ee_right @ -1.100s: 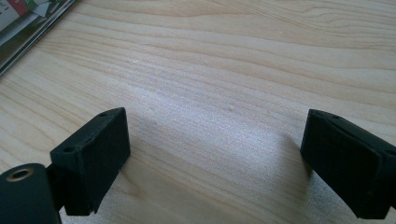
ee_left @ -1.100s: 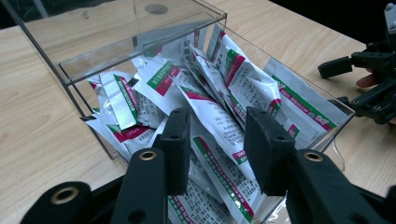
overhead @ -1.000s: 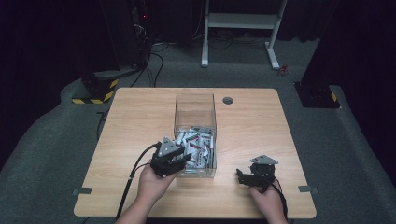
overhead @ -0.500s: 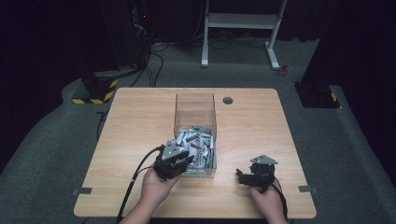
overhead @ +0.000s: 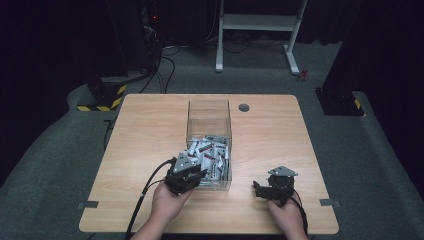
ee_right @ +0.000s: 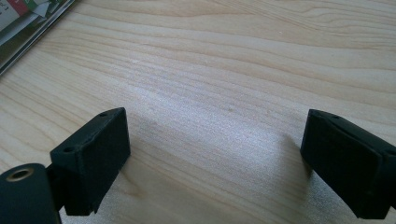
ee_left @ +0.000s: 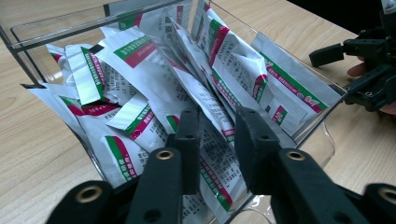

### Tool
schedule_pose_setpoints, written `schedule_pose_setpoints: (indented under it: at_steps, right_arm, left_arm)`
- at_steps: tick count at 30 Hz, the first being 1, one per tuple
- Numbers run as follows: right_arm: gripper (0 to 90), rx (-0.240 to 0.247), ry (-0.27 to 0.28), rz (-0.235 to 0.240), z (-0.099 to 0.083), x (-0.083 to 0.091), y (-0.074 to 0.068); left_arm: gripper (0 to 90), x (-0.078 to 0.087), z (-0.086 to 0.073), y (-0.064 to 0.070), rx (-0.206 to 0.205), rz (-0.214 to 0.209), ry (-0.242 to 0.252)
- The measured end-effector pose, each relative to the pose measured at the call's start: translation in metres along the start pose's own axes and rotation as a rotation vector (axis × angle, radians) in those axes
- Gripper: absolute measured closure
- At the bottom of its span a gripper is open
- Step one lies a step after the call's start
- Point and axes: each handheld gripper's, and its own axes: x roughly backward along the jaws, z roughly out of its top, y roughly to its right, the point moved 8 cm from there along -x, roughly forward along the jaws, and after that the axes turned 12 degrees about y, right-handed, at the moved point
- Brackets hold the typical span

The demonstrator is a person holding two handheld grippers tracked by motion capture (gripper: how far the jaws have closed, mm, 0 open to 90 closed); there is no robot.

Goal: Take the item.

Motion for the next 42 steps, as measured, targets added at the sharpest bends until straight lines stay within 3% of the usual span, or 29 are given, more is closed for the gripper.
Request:
schedule_pose_setpoints:
  at_steps: [6, 18, 42]
  right_arm:
    - [8.1, 0.001, 0.001, 0.0, 0.0, 0.0, 0.0]
    - [8.1, 0.002, 0.001, 0.0, 0.0, 0.0, 0.0]
    - [8.2, 0.002, 0.001, 0.0, 0.0, 0.0, 0.0]
  left_arm:
    - [78.3, 0.001, -0.001, -0.002, -0.001, 0.008, 0.008]
    - [90.0, 0.008, 0.0, -0.006, 0.095, -0.01, 0.08]
    - [90.0, 0.018, 0.01, -0.01, 0.066, 0.011, 0.134]
